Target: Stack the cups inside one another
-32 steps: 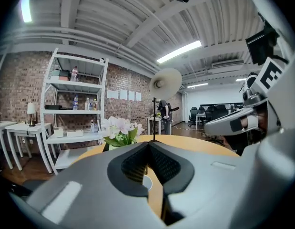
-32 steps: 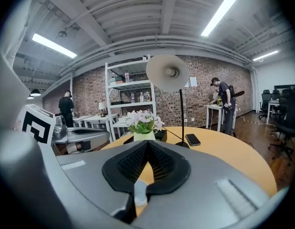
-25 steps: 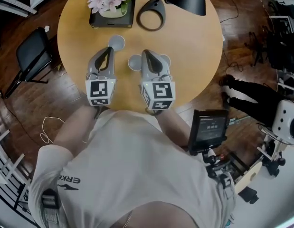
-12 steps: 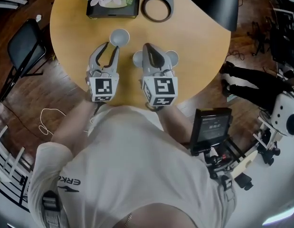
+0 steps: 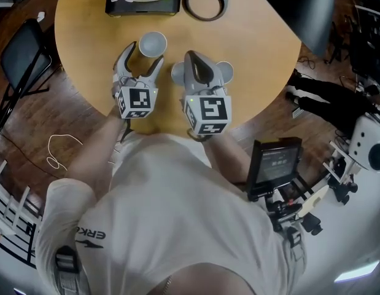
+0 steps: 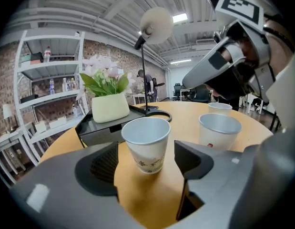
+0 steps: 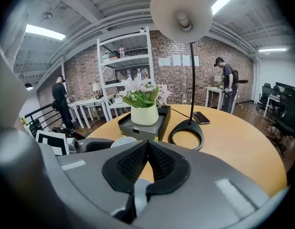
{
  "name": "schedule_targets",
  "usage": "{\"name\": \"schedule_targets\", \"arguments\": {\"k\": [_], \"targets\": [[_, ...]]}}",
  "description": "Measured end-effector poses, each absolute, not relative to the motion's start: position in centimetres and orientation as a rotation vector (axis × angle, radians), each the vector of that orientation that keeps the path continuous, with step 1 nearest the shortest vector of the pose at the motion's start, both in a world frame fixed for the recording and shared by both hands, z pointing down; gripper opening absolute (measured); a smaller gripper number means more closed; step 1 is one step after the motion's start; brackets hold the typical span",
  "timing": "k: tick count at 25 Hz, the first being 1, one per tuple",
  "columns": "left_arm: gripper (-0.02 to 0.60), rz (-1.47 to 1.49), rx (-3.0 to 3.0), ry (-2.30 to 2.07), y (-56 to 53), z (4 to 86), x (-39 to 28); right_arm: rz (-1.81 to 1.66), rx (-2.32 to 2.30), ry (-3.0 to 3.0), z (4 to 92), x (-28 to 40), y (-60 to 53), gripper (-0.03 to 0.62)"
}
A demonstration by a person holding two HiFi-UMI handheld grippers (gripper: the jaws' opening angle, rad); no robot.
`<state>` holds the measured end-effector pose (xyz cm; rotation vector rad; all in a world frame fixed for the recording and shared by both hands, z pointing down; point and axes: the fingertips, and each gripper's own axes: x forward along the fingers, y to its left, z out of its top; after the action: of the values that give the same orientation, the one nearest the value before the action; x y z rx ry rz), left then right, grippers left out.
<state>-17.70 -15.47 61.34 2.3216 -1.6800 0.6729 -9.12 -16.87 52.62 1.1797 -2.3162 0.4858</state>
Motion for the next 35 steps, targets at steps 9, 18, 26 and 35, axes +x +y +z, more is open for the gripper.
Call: {"name": "schedule_targets", "arguments": {"k": [9,18,26,35], "targets": [[0.374,0.652,2.336,-1.651,-17.7,61.9,-17.4,0.494,1.169,-2.297,53.2,-9.4,-16.8,0.014],[0.345,0.627,2.338,-1.663,-18.6,62.0,-16.8,0.495,1.17,-2.288,53.4,-9.0,-17.1,0.014],[0.336,0.596,2.337,-1.7,-19.2,62.0,-17.5,0.478,1.181,-2.294,53.4,-8.7,-17.0,0.014],[0.336,0.578,2.393,-1.75,-18.9,57.7,-16.9,0.439,1.236,-2.341,50.3,-7.5,-16.3,0.014]]}}
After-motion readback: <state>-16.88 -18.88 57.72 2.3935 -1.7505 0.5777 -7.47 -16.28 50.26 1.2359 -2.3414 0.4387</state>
